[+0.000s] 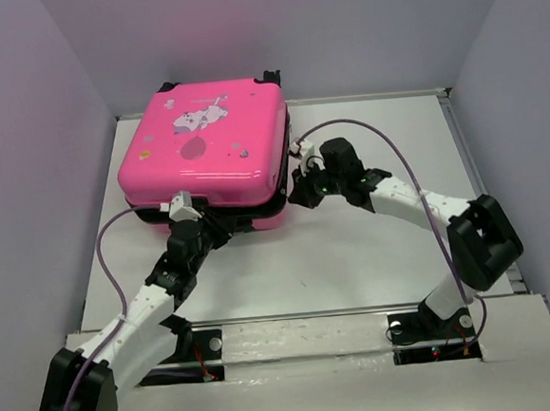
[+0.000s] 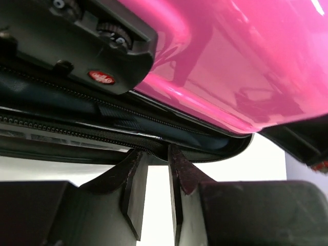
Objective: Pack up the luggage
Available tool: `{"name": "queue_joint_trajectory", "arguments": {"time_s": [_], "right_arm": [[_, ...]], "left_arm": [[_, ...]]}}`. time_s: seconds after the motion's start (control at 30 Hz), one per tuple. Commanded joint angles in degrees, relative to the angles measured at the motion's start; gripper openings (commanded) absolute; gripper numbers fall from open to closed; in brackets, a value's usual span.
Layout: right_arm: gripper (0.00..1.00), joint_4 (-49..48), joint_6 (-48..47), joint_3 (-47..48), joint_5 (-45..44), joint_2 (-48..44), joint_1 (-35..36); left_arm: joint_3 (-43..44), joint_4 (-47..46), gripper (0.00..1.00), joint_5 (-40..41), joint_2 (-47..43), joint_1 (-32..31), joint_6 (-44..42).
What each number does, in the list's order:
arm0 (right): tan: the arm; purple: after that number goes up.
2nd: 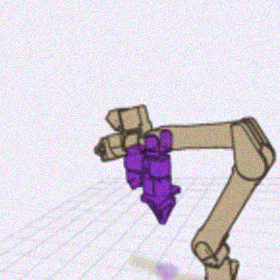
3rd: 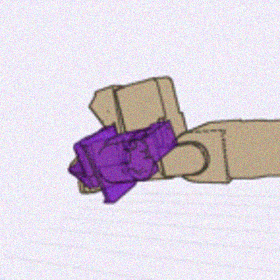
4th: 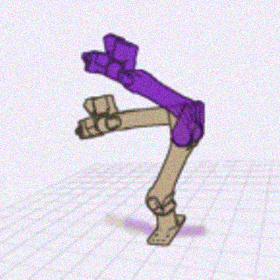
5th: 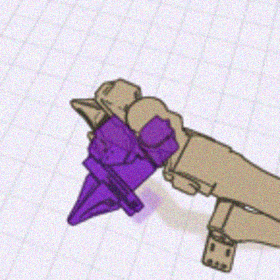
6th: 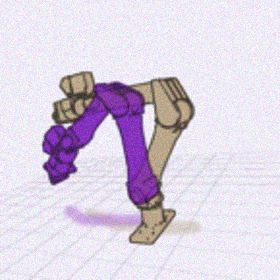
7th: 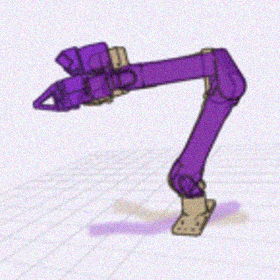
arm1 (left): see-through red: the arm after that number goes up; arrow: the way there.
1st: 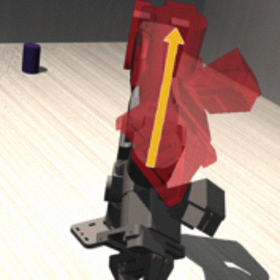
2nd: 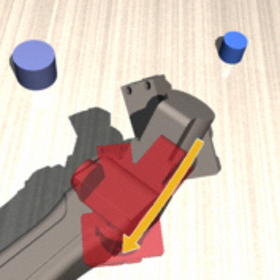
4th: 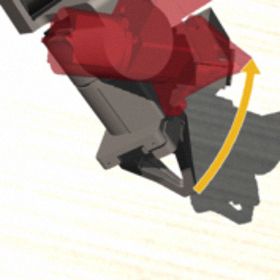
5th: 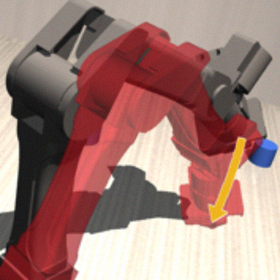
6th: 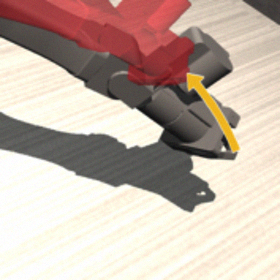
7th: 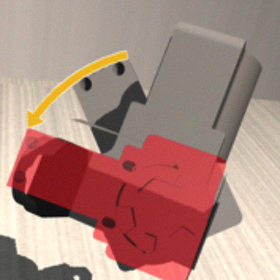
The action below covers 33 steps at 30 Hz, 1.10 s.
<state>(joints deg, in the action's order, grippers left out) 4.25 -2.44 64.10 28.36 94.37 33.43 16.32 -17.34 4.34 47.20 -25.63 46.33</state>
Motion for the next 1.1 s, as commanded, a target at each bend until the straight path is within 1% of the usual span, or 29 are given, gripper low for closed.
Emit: {"name": "queue_joint_trajectory", "arguments": {"time_s": [0.0, 0.03, 0.13, 0.23, 0.27, 0.3, 0.37, 0.4, 0.47, 0.5, 0.6, 0.63, 0.67, 0.7, 0.73, 0.77, 0.83, 0.93, 1.07], "right_arm": [[0.07, -0.56, 6.82, -6.85, -9.89, -8.05, 4.35], [0.07, -0.39, 7.44, -8.01, -12.51, -9.97, 6.02], [0.07, 2.24, 8.50, -10.22, -15.25, -11.22, 9.45], [0.07, 4.62, 9.90, -10.31, -18.32, -10.79, 18.83], [0.07, 4.80, 10.43, -10.31, -19.21, -10.26, 20.17], [0.07, 5.24, 11.91, -10.31, -22.87, -10.26, 20.79], [0.07, 5.33, 13.59, -11.01, -29.38, -11.48, 20.80], [0.07, 5.68, 13.34, -11.18, -32.72, -12.70, 18.80], [0.07, 7.78, 12.64, -8.56, -30.65, -13.59, 13.97], [0.07, 7.79, 12.55, -7.59, -30.99, -13.94, 12.64], [0.42, 10.15, 11.67, -2.15, -32.13, -13.51, 9.03], [0.53, 10.42, 11.23, -0.74, -34.57, -12.55, 8.32], [0.68, 10.86, 10.53, 2.06, -34.86, -11.76, 8.32], [0.70, 11.65, 9.57, 3.65, -34.95, -10.88, 7.45], [0.69, 11.92, 9.21, 4.97, -35.82, -8.78, 7.44], [0.69, 12.36, 8.16, 7.16, -36.09, -7.80, 6.92], [0.66, 12.62, 7.71, 9.02, -36.96, -5.87, 6.91], [0.64, 13.24, 6.92, 11.66, -36.72, -3.40, 6.30], [0.56, 14.02, 4.73, 14.21, -35.04, -0.25, 5.77]], "left_arm": [[1.87, -7.44, 0.30, -0.74, 5.87, -0.21, -0.97], [2.40, -8.57, 0.30, -0.82, 6.41, -0.30, -0.89], [3.10, -10.86, 0.28, -0.39, 8.69, -1.53, -0.62], [4.60, -13.32, 0.27, 0.32, 11.85, -3.37, 0.17], [4.86, -13.85, 0.26, 0.58, 12.56, -4.59, 0.34], [5.13, -14.55, 0.26, 0.84, 13.78, -5.04, 0.69], [5.48, -14.56, 0.24, 1.63, 14.06, -5.83, 0.87], [5.31, -14.65, 0.24, 1.90, 13.45, -6.19, 0.96], [4.34, -14.47, 0.23, 2.16, 12.48, -6.19, 0.79], [4.16, -13.78, 0.23, 2.25, 11.43, -6.19, 0.70], [3.11, -12.89, 0.19, 3.04, 10.02, -6.19, 0.61], [2.85, -12.80, 0.14, 3.13, 9.58, -6.19, 0.43], [2.76, -12.72, 0.12, 2.96, 9.49, -6.19, 0.26], [2.84, -12.72, 0.11, 2.87, 9.58, -6.19, 0.17], [2.93, -12.72, 0.06, 2.61, 9.84, -6.19, 0.08], [3.11, -12.72, 0.06, 2.43, 9.93, -6.19, -0.09], [3.19, -12.80, 0.06, 1.99, 10.19, -6.19, -0.27], [3.28, -12.89, 0.06, 1.73, 10.02, -6.19, -0.62], [3.28, -12.98, 0.06, 1.11, 10.02, -6.19, -0.71]]}}
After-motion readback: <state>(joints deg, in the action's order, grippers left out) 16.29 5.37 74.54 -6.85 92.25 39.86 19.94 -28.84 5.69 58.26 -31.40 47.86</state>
